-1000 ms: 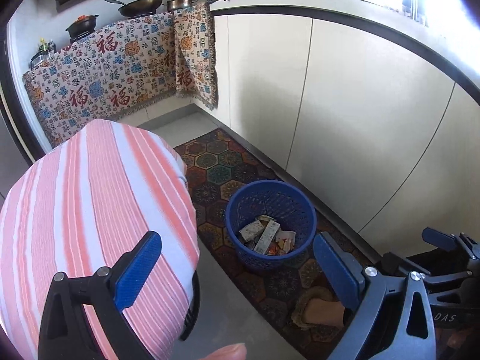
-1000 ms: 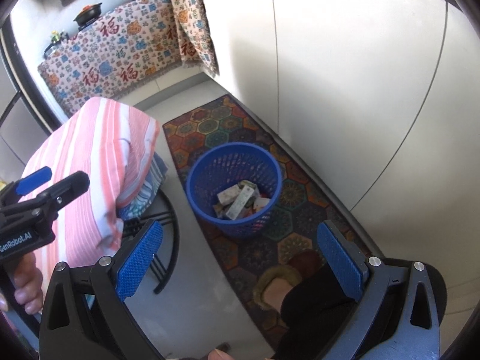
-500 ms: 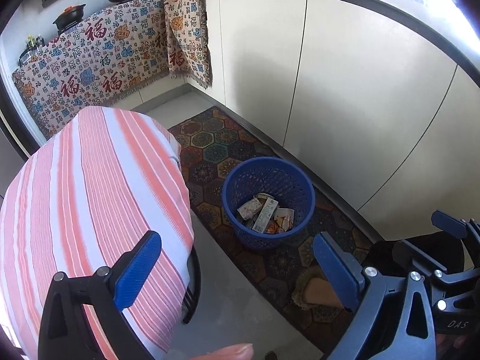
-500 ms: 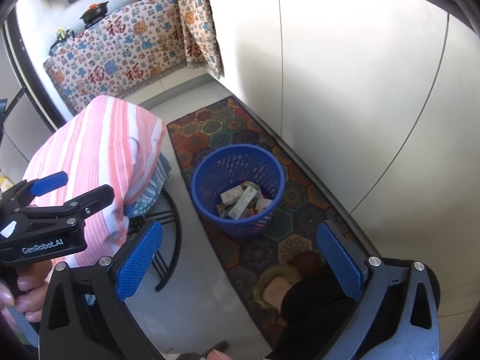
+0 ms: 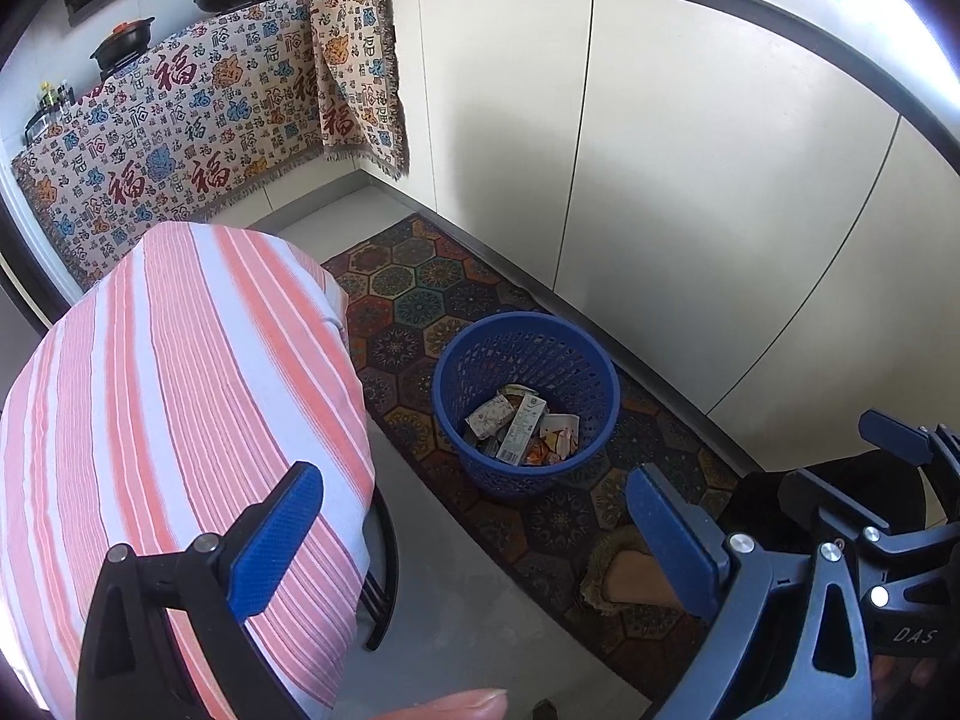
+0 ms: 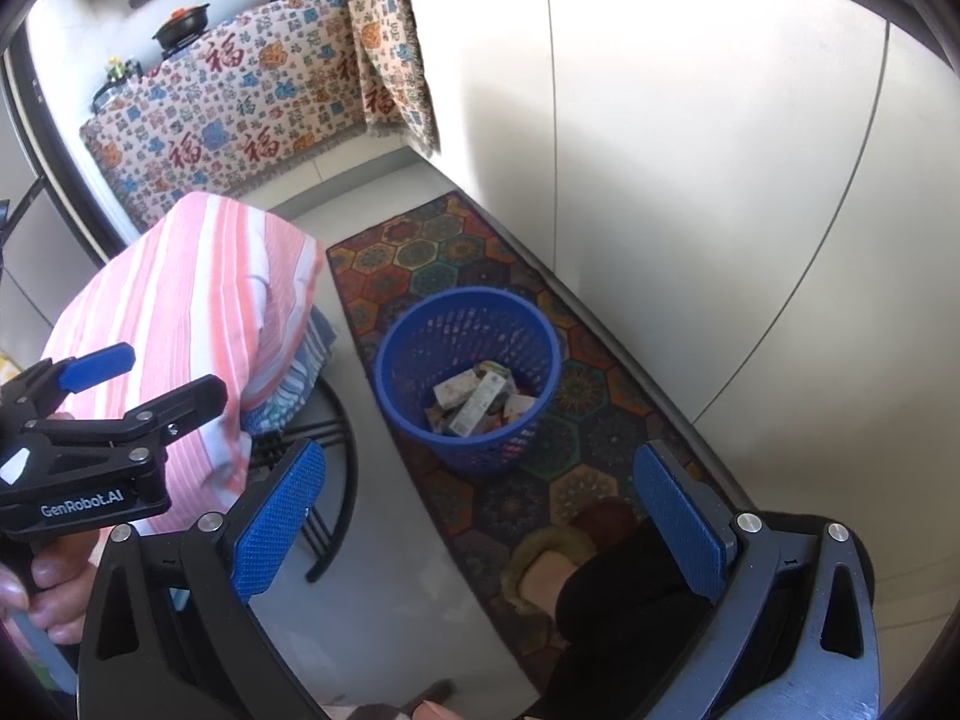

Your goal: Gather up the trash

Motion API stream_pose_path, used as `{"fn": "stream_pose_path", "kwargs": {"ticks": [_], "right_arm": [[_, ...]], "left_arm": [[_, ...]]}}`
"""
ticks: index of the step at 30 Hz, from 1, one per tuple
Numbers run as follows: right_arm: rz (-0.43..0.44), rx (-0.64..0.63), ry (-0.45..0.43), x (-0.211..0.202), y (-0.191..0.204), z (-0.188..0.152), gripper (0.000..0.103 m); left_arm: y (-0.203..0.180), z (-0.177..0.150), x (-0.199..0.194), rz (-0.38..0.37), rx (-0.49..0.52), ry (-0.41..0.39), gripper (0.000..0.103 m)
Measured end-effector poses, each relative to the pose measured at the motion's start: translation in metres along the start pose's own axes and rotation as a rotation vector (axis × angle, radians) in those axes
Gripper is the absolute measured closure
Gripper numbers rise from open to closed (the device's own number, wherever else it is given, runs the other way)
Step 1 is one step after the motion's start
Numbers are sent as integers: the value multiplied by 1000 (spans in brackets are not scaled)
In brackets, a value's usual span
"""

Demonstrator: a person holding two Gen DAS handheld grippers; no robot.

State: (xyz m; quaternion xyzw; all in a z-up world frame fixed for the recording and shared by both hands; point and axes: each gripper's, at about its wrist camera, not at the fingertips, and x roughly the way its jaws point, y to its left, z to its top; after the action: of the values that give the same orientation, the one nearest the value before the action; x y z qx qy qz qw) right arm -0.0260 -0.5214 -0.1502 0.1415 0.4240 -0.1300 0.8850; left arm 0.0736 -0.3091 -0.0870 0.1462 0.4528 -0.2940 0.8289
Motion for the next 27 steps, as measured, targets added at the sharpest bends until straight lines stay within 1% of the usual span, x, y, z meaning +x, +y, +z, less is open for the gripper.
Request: {"fn": "stream_pose_path", "kwargs": {"ticks": [27], "right_arm": [[-3, 2, 14, 3, 2, -3, 0]], "left_arm": [[-3, -1, -2, -14, 24, 1, 0]]}}
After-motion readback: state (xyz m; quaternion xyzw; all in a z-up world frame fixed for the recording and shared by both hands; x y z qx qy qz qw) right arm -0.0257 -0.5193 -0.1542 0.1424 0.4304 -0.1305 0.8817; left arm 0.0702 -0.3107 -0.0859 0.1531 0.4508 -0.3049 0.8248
